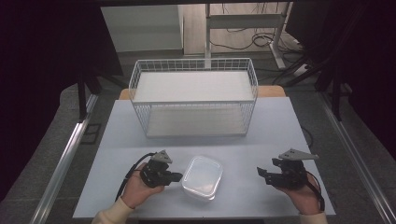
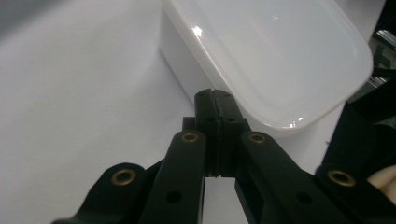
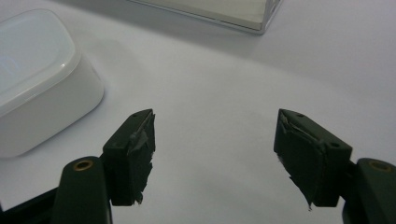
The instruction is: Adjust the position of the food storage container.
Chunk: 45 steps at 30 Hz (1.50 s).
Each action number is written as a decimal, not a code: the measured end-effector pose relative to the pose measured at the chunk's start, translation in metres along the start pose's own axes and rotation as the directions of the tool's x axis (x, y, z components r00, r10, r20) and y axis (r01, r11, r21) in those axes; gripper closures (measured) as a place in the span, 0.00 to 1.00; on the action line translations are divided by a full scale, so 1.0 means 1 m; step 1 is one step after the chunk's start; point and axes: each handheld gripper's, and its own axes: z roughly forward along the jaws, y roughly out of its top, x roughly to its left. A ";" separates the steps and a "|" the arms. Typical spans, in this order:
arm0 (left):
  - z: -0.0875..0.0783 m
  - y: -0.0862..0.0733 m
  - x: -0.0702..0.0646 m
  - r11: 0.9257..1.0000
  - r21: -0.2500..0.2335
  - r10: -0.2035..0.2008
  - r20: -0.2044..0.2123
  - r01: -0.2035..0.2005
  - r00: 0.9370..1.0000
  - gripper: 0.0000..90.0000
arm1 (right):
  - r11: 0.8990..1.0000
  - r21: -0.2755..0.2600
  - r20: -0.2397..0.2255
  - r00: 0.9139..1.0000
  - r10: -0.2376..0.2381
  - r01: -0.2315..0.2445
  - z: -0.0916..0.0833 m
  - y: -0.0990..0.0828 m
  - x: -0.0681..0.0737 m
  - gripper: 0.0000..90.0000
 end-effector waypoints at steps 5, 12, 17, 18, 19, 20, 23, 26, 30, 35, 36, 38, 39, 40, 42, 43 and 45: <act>0.003 -0.002 -0.012 1.000 0.008 0.001 0.027 -0.001 1.000 1.00 | 1.000 -0.002 0.001 1.000 0.003 -0.003 -0.001 -0.001 -0.001 0.32; 0.007 0.000 -0.021 1.000 0.006 -0.012 0.050 0.011 0.999 1.00 | 1.000 0.005 -0.001 1.000 0.000 0.000 0.001 -0.002 0.000 0.32; 0.003 -0.001 -0.018 1.000 -0.014 -0.026 0.036 0.026 0.999 1.00 | 1.000 0.003 -0.003 1.000 0.001 -0.001 0.001 -0.001 0.000 0.32; 0.001 -0.002 -0.016 0.999 -0.023 -0.031 0.028 0.032 0.999 1.00 | 1.000 -0.002 -0.005 1.000 0.004 -0.004 0.001 -0.001 0.000 0.32; -0.001 -0.002 -0.015 0.999 -0.035 -0.038 0.021 0.039 0.999 1.00 | 1.000 -0.002 -0.005 1.000 0.004 -0.004 0.001 -0.001 0.000 0.32; -0.005 -0.003 -0.012 0.998 -0.050 -0.045 0.011 0.046 0.999 0.97 | 1.000 -0.008 -0.008 1.000 0.010 -0.010 0.000 0.000 0.000 0.31; -0.017 -0.005 -0.007 0.991 -0.116 -0.076 -0.030 0.072 0.997 0.89 | 1.000 -0.018 -0.020 1.000 0.017 -0.018 0.000 0.000 0.001 0.31; -0.028 -0.006 -0.002 0.976 -0.188 -0.123 -0.075 0.107 0.990 0.63 | 0.999 -0.038 -0.044 0.999 0.013 -0.014 -0.001 0.001 0.003 0.30; -0.038 -0.007 0.006 0.959 -0.228 -0.189 -0.079 0.166 0.979 0.43 | 0.998 -0.058 -0.065 0.998 -0.014 0.010 0.001 0.001 0.006 0.30; -0.046 -0.008 0.013 0.954 -0.255 -0.191 -0.103 0.159 0.976 0.38 | 0.996 -0.082 -0.083 0.996 -0.040 0.034 0.003 0.001 0.007 0.30; -0.047 -0.008 0.014 0.953 -0.258 -0.189 -0.111 0.155 0.976 0.37 | 0.996 -0.086 -0.084 0.995 -0.044 0.037 0.003 0.001 0.007 0.30; -0.048 -0.009 0.016 0.952 -0.266 -0.190 -0.118 0.153 0.975 0.36 | 0.995 -0.087 -0.087 0.995 -0.049 0.042 0.004 0.001 0.007 0.30; -0.050 -0.009 0.017 0.952 -0.268 -0.186 -0.125 0.147 0.975 0.36 | 0.995 -0.086 -0.088 0.995 -0.052 0.044 0.005 0.001 0.008 0.30; -0.051 -0.010 0.018 0.952 -0.270 -0.185 -0.130 0.145 0.974 0.36 | 0.995 -0.085 -0.089 0.995 -0.054 0.047 0.005 0.001 0.008 0.30; -0.052 -0.010 0.019 0.949 -0.278 -0.191 -0.131 0.149 0.973 0.36 | 0.995 -0.083 -0.092 0.994 -0.055 0.048 0.006 0.001 0.009 0.30; -0.053 -0.011 0.020 0.947 -0.282 -0.196 -0.131 0.153 0.972 0.35 | 0.995 -0.084 -0.095 0.994 -0.055 0.047 0.006 0.002 0.009 0.30; -0.055 -0.011 0.021 0.940 -0.296 -0.214 -0.117 0.172 0.970 0.35 | 0.995 -0.090 -0.098 0.994 -0.049 0.040 0.006 0.002 0.009 0.30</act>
